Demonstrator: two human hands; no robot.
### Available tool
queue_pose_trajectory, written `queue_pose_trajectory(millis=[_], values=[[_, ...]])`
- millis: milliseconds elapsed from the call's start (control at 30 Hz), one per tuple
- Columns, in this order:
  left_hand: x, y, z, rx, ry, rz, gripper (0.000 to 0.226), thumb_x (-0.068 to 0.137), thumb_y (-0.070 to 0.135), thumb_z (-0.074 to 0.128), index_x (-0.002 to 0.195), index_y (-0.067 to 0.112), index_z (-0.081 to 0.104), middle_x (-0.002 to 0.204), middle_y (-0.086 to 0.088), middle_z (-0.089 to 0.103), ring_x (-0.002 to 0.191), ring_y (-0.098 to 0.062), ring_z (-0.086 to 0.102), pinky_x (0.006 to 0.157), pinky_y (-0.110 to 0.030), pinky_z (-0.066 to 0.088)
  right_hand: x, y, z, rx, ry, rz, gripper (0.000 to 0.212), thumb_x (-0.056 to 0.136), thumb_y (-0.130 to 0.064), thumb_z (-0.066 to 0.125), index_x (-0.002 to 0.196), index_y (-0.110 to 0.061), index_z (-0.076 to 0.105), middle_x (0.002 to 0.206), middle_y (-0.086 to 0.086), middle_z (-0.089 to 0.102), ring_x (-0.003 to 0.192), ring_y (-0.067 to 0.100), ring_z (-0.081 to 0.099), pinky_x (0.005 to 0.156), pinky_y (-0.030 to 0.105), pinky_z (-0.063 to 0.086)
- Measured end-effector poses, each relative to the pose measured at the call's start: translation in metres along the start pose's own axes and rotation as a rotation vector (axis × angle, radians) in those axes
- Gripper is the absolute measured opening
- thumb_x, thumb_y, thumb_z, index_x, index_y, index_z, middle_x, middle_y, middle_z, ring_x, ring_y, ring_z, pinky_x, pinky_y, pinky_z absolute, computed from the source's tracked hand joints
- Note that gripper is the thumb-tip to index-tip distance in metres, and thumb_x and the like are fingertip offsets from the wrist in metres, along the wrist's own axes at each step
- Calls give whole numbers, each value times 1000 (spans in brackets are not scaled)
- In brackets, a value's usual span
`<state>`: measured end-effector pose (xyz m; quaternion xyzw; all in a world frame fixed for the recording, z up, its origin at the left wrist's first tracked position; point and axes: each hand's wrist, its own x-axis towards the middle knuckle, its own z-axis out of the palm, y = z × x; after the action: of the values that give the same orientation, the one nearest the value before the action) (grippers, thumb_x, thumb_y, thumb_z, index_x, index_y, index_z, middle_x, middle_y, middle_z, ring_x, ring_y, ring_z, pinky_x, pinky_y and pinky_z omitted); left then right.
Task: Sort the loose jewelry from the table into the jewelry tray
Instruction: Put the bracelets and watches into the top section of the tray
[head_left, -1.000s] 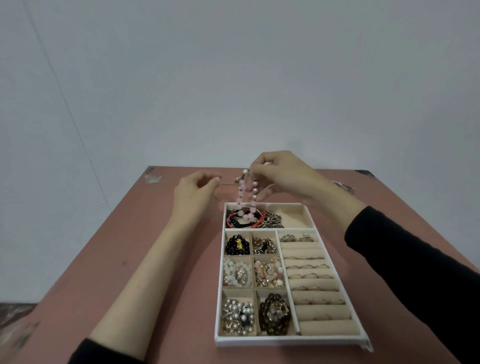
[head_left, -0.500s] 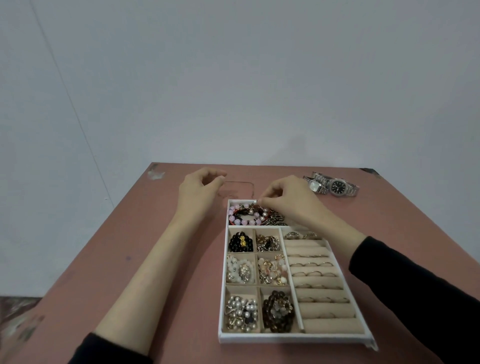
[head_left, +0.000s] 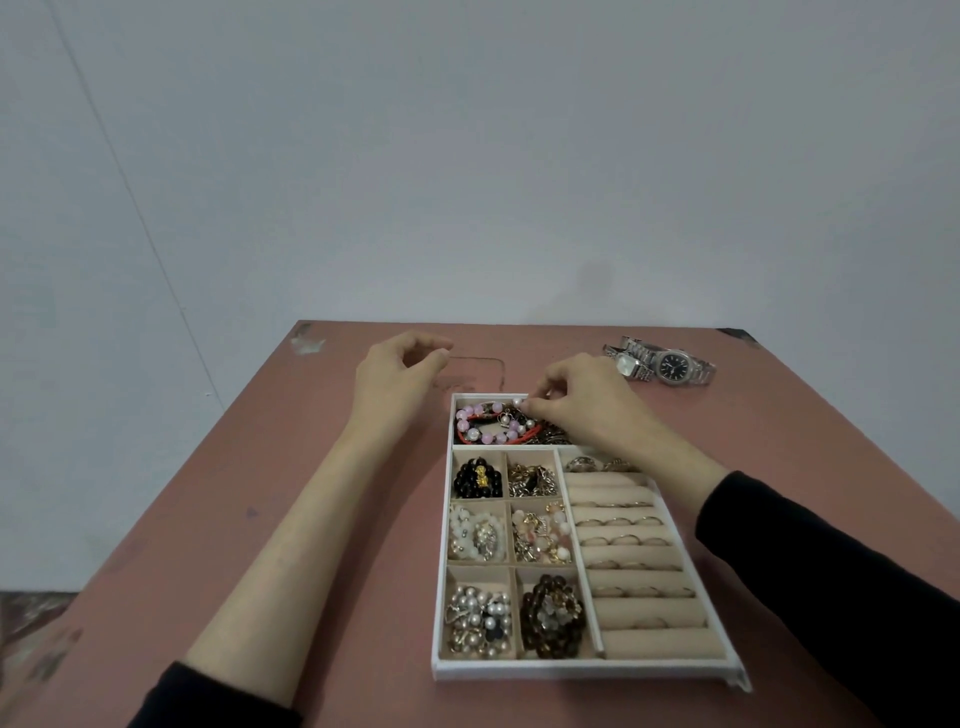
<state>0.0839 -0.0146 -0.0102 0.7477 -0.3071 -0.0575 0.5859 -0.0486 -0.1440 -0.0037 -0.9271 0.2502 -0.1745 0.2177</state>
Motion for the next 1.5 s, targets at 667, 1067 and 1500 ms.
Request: queue_pose_trajectory(millis=[667, 1067, 1500], values=[[0, -5, 7, 33, -67, 77, 12, 86, 18, 61, 94, 23, 69, 94, 1, 70, 92, -13, 62, 87, -33, 48, 27, 109, -73, -232, 35, 378, 22, 74, -16, 60, 89, -2, 68, 84, 15, 67, 80, 30, 60, 63, 31, 44], [0, -5, 7, 10, -71, 69, 12, 86, 19, 61, 93, 23, 69, 94, 1, 69, 91, -13, 62, 85, -30, 47, 29, 99, -68, -79, 204, 343, 19, 80, -9, 58, 92, 6, 63, 76, 10, 55, 69, 24, 46, 50, 26, 28], [-14, 14, 4, -69, -219, 192, 34, 87, 29, 61, 121, 34, 55, 109, 13, 65, 103, -1, 59, 88, -21, 46, 16, -11, -79, 482, 115, 49, 13, 84, -12, 61, 73, -17, 59, 69, -1, 61, 63, 7, 53, 57, 17, 37]])
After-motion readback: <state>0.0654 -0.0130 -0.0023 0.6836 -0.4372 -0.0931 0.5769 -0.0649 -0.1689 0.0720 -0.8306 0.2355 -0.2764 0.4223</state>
